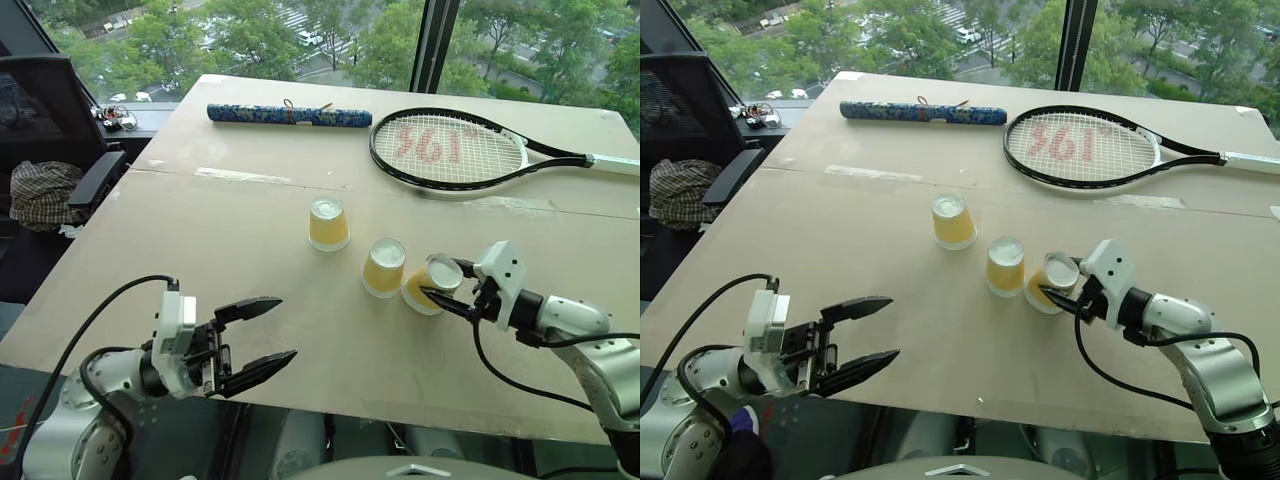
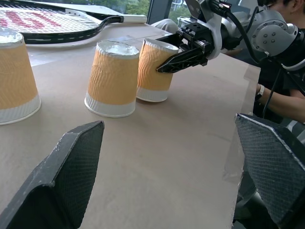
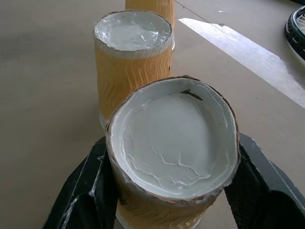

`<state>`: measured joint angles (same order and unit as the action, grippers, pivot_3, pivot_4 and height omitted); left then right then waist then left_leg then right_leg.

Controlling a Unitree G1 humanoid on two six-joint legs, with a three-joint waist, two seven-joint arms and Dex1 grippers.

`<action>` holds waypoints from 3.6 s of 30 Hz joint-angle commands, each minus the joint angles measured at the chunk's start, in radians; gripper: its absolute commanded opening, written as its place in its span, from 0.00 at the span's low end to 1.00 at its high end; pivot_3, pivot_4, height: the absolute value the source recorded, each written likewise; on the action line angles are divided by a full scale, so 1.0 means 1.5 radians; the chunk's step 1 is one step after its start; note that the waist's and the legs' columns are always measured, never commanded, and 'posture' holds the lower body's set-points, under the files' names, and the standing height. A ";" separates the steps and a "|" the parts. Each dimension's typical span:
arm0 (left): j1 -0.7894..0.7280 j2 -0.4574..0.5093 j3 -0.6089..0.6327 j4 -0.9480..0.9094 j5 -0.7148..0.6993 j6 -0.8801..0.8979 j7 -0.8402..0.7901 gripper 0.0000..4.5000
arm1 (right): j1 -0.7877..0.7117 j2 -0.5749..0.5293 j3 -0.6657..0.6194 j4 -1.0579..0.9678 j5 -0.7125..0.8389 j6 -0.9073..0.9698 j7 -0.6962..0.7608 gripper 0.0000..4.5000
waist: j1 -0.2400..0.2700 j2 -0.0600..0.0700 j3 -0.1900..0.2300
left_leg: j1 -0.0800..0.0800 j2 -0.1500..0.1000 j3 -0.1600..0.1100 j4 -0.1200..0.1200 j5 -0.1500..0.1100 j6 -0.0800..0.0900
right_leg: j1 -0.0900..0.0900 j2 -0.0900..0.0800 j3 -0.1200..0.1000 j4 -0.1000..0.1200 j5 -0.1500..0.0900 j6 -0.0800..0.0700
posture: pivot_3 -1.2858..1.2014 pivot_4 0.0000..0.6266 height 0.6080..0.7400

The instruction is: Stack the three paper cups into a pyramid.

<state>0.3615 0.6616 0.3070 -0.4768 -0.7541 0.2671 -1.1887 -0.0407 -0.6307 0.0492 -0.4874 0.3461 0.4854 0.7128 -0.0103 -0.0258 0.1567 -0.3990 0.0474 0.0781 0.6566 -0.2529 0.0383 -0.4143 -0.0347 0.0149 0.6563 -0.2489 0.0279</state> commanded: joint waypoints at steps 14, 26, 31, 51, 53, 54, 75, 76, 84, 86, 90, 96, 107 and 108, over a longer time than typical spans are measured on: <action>-0.060 -0.007 0.020 0.048 0.029 -0.011 0.085 1.00 | 0.052 -0.036 -0.085 0.012 0.023 -0.145 0.081 1.00 | 0.006 -0.001 -0.001 | 0.000 0.000 0.000 0.000 0.000 0.000 | 0.000 0.000 0.000 0.000 0.000 0.000 | 0.52 0.24 1.00; -0.381 0.022 -0.091 0.269 0.160 0.081 0.194 1.00 | 0.231 -0.042 -0.285 -0.175 0.288 -0.122 0.134 1.00 | 0.013 -0.002 -0.001 | 0.001 0.000 0.000 0.000 0.000 0.000 | 0.001 0.001 -0.001 0.001 0.001 0.002 | 0.52 0.24 1.00; -0.538 -0.023 -0.179 0.414 0.209 0.065 0.151 1.00 | 0.255 -0.028 -0.288 -0.208 0.286 -0.118 0.090 1.00 | 0.016 -0.002 -0.001 | 0.000 -0.001 -0.002 0.001 0.000 0.000 | 0.002 0.002 -0.002 0.001 0.002 0.002 | 0.52 0.24 1.00; -0.766 -0.112 -0.224 0.518 0.190 0.064 -0.038 0.43 | 0.352 0.011 -0.327 -0.246 0.269 -0.142 0.023 1.00 | 0.015 -0.003 -0.001 | -0.004 -0.001 -0.005 0.006 0.000 0.000 | 0.001 0.002 -0.004 0.002 0.002 0.003 | 0.52 0.24 1.00; -0.781 -0.121 -0.245 0.442 0.169 0.118 -0.041 0.43 | 0.356 0.014 -0.337 -0.234 0.264 -0.148 0.026 1.00 | 0.017 -0.003 -0.001 | -0.005 -0.001 -0.006 0.008 0.000 0.000 | 0.001 0.002 -0.004 0.002 0.002 0.003 | 0.52 0.24 1.00; -0.789 -0.131 -0.251 0.421 0.160 0.144 -0.034 0.43 | 0.358 0.015 -0.341 -0.229 0.260 -0.151 0.027 1.00 | 0.017 -0.003 -0.001 | -0.006 -0.001 -0.006 0.009 0.000 0.000 | 0.001 0.002 -0.005 0.002 0.002 0.003 | 0.52 0.24 1.00; -0.808 -0.220 -0.365 0.426 0.217 0.161 -0.036 0.43 | 0.429 -0.022 -0.509 -0.111 0.300 -0.180 0.134 1.00 | 0.014 -0.002 -0.001 | -0.006 -0.004 -0.007 0.009 -0.001 0.001 | 0.001 0.002 -0.005 0.003 0.001 0.003 | 0.52 0.24 1.00; -0.809 -0.221 -0.367 0.427 0.219 0.161 -0.036 0.43 | 0.412 -0.043 -0.519 -0.086 0.312 -0.174 0.150 1.00 | 0.014 -0.002 -0.001 | -0.005 -0.004 -0.007 0.009 -0.001 0.001 | 0.001 0.002 -0.004 0.003 0.001 0.003 | 0.52 0.24 1.00; -0.804 -0.225 -0.374 0.365 0.215 0.204 -0.021 0.43 | 0.305 -0.167 -0.536 0.032 0.348 -0.139 0.282 1.00 | 0.016 -0.001 -0.001 | -0.006 -0.005 -0.009 0.009 -0.001 0.002 | 0.001 0.003 -0.003 0.002 0.001 0.003 | 0.52 0.24 1.00; -0.800 -0.224 -0.376 0.337 0.210 0.224 -0.015 0.43 | 0.288 -0.184 -0.532 0.048 0.345 -0.135 0.306 1.00 | 0.016 -0.001 -0.001 | -0.007 -0.005 -0.009 0.009 -0.001 0.002 | 0.001 0.003 -0.004 0.002 0.001 0.003 | 0.52 0.24 1.00; -0.797 -0.221 -0.379 0.309 0.201 0.255 -0.014 0.43 | 0.266 -0.191 -0.524 0.058 0.336 -0.126 0.325 1.00 | 0.016 -0.001 -0.001 | -0.008 -0.005 -0.010 0.009 -0.001 0.002 | 0.001 0.002 -0.004 0.002 0.001 0.003 | 0.52 0.24 1.00; -0.810 -0.210 -0.393 0.319 0.222 0.257 -0.008 0.90 | 0.260 -0.176 -0.515 0.053 0.320 -0.123 0.333 1.00 | 0.016 -0.001 -0.001 | -0.007 -0.005 -0.010 0.009 -0.001 0.002 | 0.001 0.002 -0.004 0.002 0.001 0.004 | 0.52 0.24 1.00; -0.794 -0.193 -0.369 0.345 0.245 0.191 0.017 0.99 | 0.241 -0.155 -0.481 0.063 0.295 -0.130 0.332 1.00 | 0.016 -0.001 -0.001 | -0.007 -0.005 -0.010 0.009 -0.001 0.002 | 0.001 0.002 -0.004 0.003 0.001 0.004 | 0.52 0.24 1.00; -0.792 -0.192 -0.365 0.340 0.241 0.192 0.018 0.99 | 0.237 -0.154 -0.477 0.064 0.293 -0.130 0.332 1.00 | 0.016 -0.001 -0.001 | -0.007 -0.005 -0.010 0.010 -0.001 0.002 | 0.001 0.002 -0.004 0.003 0.001 0.004 | 0.52 0.24 1.00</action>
<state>-0.8257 0.3691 -0.2739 0.0542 -0.3813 0.5731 -1.1668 0.3232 -0.8630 -0.6558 -0.3902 0.7860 0.3016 1.2092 0.0133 -0.0271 0.1551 -0.4098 0.0397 0.0632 0.6709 -0.2540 0.0406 -0.4124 -0.0312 0.0085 0.6601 -0.2470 0.0332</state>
